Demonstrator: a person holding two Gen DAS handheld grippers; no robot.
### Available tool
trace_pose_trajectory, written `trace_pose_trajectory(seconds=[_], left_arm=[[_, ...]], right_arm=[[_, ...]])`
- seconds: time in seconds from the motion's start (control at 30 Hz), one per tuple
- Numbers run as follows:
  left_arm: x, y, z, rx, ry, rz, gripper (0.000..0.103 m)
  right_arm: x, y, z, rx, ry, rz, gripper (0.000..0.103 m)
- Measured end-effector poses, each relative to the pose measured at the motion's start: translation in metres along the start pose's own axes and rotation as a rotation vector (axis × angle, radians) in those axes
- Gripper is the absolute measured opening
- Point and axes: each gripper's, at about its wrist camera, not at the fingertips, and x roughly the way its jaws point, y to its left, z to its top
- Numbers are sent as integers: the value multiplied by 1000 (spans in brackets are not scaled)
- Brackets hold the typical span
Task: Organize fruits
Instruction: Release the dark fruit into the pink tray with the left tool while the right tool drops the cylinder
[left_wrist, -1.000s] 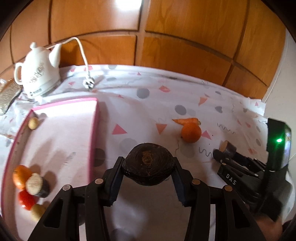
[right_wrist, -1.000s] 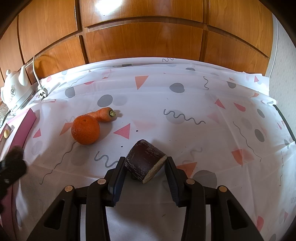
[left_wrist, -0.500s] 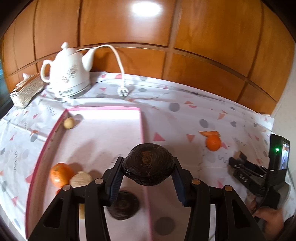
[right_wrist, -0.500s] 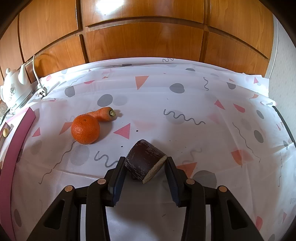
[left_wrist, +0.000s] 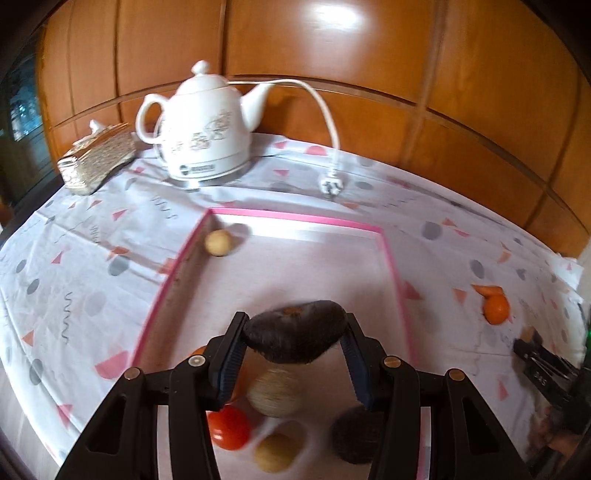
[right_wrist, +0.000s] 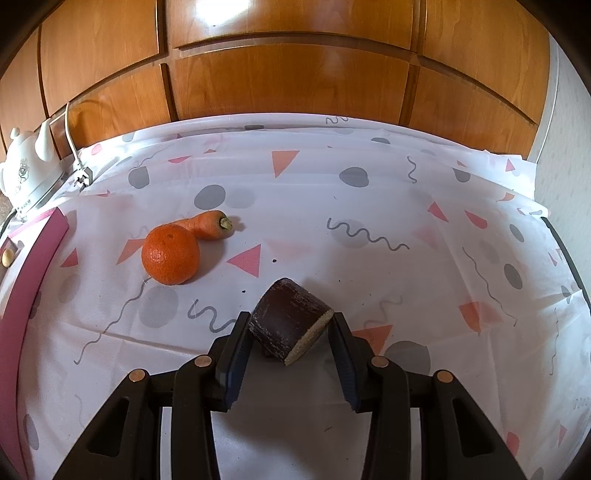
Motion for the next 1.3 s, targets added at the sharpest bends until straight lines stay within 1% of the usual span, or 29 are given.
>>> trace_pose_trajectory(seconds=[0.03, 0.07, 0.1, 0.13, 0.27, 0.4, 0.43, 0.5, 0.6, 0.63, 0.77, 0.9, 1.1, 1.3], left_arm=[[0, 5, 0, -7, -4, 6, 52], [-2, 10, 0, -13, -11, 15, 55], [-4, 15, -1, -19, -17, 26, 61], [-5, 18, -2, -25, -19, 28, 63], [-11, 30, -11, -55, -16, 43, 65], [-16, 34, -24, -70, -9, 66, 74], [-18, 34, -27, -69, -11, 73, 75], [-23, 34, -32, -59, -22, 83, 82], [-31, 31, -37, -39, -42, 90, 88], [-33, 30, -39, -30, -46, 87, 89], [-35, 29, -41, -30, -40, 75, 90], [-37, 26, -43, -28, -37, 79, 92], [-39, 30, -46, -41, -34, 82, 94], [-39, 35, -48, -53, -31, 84, 95]], right_arm=[[0, 0, 0, 0, 0, 0, 43], [0, 0, 0, -1, 0, -1, 43], [0, 0, 0, -2, 1, -2, 43], [0, 0, 0, -3, 1, -3, 42], [-1, 1, 1, -3, 3, -2, 42], [-2, 2, 1, -11, 7, -4, 42], [-2, 2, 1, -13, 7, -4, 42], [-3, 2, 2, -15, 9, -3, 41], [-7, 7, 2, -42, 10, -1, 41], [-8, 9, 1, -47, 10, 3, 41], [-20, 23, -2, -65, -2, 48, 41], [-37, 47, -3, -104, -27, 115, 41], [-59, 94, -1, -172, -32, 266, 41], [-72, 141, 0, -252, -26, 381, 41]])
